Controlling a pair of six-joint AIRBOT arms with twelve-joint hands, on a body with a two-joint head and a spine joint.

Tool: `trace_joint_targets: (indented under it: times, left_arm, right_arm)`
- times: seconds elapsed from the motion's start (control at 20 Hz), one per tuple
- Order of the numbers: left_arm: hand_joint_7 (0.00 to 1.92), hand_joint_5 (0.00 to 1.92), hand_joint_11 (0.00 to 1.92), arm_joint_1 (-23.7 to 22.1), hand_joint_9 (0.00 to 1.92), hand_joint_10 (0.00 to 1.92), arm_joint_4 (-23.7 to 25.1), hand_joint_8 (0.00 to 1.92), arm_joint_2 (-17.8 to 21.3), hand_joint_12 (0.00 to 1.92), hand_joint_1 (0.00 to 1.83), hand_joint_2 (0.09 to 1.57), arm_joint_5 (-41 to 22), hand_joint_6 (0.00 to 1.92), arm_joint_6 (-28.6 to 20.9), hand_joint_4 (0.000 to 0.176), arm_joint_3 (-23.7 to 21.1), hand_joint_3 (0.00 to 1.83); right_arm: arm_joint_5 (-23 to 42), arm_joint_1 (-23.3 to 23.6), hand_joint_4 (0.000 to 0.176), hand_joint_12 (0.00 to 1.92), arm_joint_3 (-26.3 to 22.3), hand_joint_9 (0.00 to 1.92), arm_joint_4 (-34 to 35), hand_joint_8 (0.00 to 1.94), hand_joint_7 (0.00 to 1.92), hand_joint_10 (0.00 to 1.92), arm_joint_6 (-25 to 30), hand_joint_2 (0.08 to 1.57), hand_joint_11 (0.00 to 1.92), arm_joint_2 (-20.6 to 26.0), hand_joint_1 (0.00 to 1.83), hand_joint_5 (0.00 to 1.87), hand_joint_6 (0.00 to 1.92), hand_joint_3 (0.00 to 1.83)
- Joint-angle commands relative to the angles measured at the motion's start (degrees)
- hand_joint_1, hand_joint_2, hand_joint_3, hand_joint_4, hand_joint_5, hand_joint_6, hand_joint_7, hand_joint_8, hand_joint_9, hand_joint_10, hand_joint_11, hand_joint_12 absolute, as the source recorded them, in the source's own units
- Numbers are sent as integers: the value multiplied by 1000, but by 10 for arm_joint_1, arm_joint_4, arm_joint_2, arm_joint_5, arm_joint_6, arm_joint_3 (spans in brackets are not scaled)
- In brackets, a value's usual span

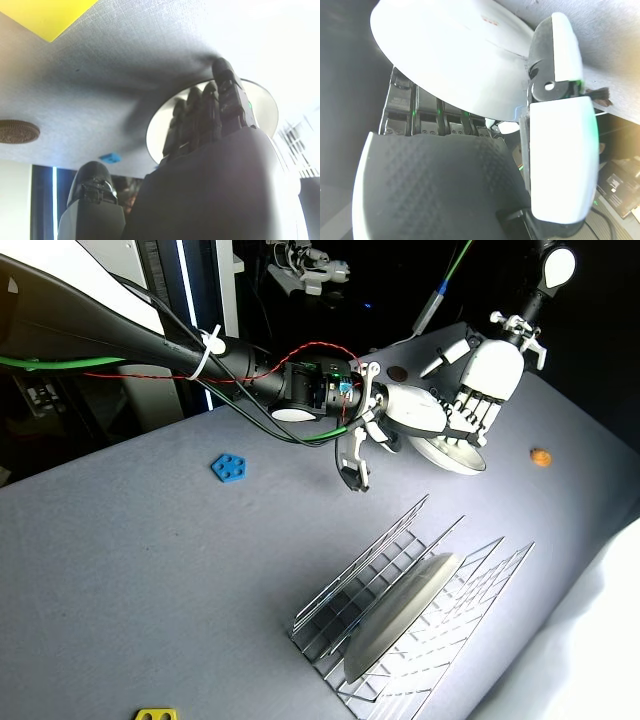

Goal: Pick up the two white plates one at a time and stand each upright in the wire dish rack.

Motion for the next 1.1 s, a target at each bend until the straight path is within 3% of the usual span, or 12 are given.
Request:
trace_joint_targets:
  times: [0.0,0.05,0.15,0.3,0.35,0.4,0.45,0.5,0.65,0.7,1.0,1.05]
  left_arm:
    - [124,132,0,5,101,3,31,1,-15,226,0,1077,-13,0,0,0,-4,0]
    - [124,132,0,5,101,3,31,1,-15,226,0,1077,-13,0,0,0,-4,0]
    - [104,121,0,5,78,6,32,2,-15,156,0,1082,-12,0,0,0,-4,1]
    - [139,146,0,5,108,3,33,2,-15,210,0,1075,-12,1,0,0,-4,0]
    - [119,131,0,5,93,2,33,2,-15,159,0,1079,-12,1,0,0,-4,0]
    - [159,172,0,5,134,1,33,1,-15,259,0,1082,-12,0,0,0,-4,0]
    - [152,165,0,5,120,1,33,2,-15,234,0,1080,-12,0,0,0,-5,0]
    - [115,121,0,5,87,0,33,3,-15,177,0,1075,-12,0,0,0,-5,0]
    - [138,146,0,3,117,5,33,4,-15,269,0,1073,-12,5,-2,0,-5,0]
    - [104,115,0,-1,85,4,33,3,-15,194,0,1079,-12,4,-4,0,-5,1]
    - [125,125,0,-58,113,5,29,5,-2,243,0,1075,-13,4,-14,0,-10,0]
    - [172,173,0,-69,155,5,24,3,1,353,0,1076,-13,2,-16,0,-10,0]
  right_arm:
    - [68,1,0,1279,-1,381,-17,34,424,103,2,1062,0,0,1179,432,68,3]
    - [72,-2,0,1279,-1,381,-17,34,424,103,3,1062,0,0,1179,432,68,3]
    - [76,-7,0,1463,0,553,-17,76,615,173,3,1076,49,0,1267,598,115,6]
    - [79,-14,0,1405,-1,741,-17,88,823,262,3,1089,312,0,1274,799,155,2]
    - [79,-15,0,1403,-1,796,-17,95,908,310,3,1146,391,1,1172,852,937,8]
    - [80,-16,0,1388,-1,885,-17,835,934,360,3,1139,474,1,1198,886,1102,18]
    - [82,-16,0,1368,-1,851,-17,902,977,1076,5,1128,585,1,1335,905,1089,8]
    - [84,-16,0,1315,-1,918,-17,930,995,1148,6,1112,697,1,1374,922,1061,0]
    - [87,-16,0,1243,-1,990,-17,933,1010,1046,7,1097,775,1,1381,924,1048,1]
    - [88,-16,0,1225,-1,994,-17,949,1011,1025,7,1096,754,1,1381,920,1054,1]
    - [90,-18,0,1267,-10,976,-17,892,1019,1085,1,1099,760,17,1377,916,1066,1]
    - [90,-18,0,1275,-13,965,-17,917,997,1110,1,1107,751,20,1374,900,1093,1]
